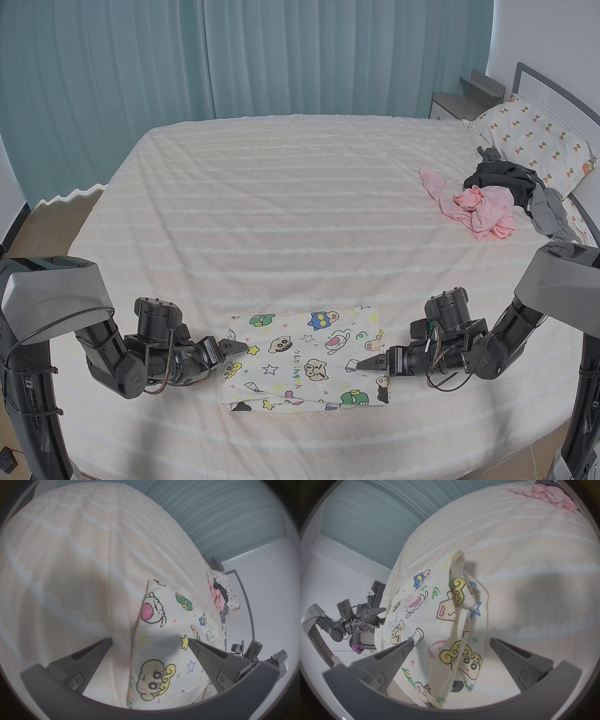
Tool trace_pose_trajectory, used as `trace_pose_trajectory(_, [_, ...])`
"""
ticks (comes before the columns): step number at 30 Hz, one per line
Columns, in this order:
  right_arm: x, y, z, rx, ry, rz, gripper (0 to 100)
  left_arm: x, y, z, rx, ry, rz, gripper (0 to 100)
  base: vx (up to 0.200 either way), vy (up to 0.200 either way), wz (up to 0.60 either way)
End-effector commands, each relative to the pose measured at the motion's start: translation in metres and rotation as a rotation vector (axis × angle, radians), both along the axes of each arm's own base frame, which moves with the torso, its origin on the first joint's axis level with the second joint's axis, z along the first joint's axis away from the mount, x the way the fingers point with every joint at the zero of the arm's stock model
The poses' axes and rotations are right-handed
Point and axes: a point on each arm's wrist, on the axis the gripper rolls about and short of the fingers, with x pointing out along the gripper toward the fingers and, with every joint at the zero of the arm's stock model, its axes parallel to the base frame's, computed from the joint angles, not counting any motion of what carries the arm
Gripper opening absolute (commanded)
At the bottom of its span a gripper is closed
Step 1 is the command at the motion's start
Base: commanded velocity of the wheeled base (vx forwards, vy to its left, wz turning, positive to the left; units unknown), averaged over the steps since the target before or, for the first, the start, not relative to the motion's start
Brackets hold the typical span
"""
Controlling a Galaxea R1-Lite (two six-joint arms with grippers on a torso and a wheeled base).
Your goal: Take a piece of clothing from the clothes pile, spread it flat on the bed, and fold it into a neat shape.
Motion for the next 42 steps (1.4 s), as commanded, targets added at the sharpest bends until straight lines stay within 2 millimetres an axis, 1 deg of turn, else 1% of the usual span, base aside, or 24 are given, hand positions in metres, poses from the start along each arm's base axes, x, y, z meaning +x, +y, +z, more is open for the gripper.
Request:
trace_pose_trajectory(1, [0.000,0.005,-0.008,0.005,0.027,0.003,100,0.005,-0.005,-0.014,0.007,0.015,-0.015,100,0.000,0.000,0.00])
trace_pose_trajectory(10, [0.002,0.012,-0.018,0.046,0.000,0.001,100,0.007,-0.011,-0.017,-0.001,-0.009,-0.029,100,0.000,0.000,0.00])
trace_pose_trajectory(20, [0.002,0.016,-0.018,0.062,-0.007,0.000,100,0.007,-0.013,-0.017,-0.001,-0.009,-0.036,100,0.000,0.000,0.00])
trace_pose_trajectory(25, [0.004,0.022,-0.018,0.072,-0.015,0.005,100,0.011,-0.023,-0.017,-0.007,-0.026,-0.057,100,0.000,0.000,0.00])
trace_pose_trajectory(30, [0.008,0.029,-0.019,0.084,-0.016,0.001,100,0.009,-0.029,-0.017,-0.008,-0.026,-0.073,100,0.000,0.000,0.00])
trace_pose_trajectory(34, [0.009,0.029,-0.021,0.087,-0.013,-0.002,100,0.009,-0.030,-0.017,-0.008,-0.026,-0.076,100,0.000,0.000,0.00])
trace_pose_trajectory(39, [0.010,0.031,-0.023,0.087,-0.010,-0.002,100,0.005,-0.039,-0.017,-0.008,-0.029,-0.102,100,0.000,0.000,0.00])
trace_pose_trajectory(40, [0.012,0.031,-0.023,0.090,-0.009,-0.004,0,0.004,-0.041,-0.016,-0.009,-0.033,-0.107,0,0.000,0.000,0.00])
trace_pose_trajectory(42, [0.012,0.032,-0.024,0.093,-0.003,-0.008,0,0.003,-0.042,-0.016,-0.008,-0.036,-0.111,0,0.000,0.000,0.00])
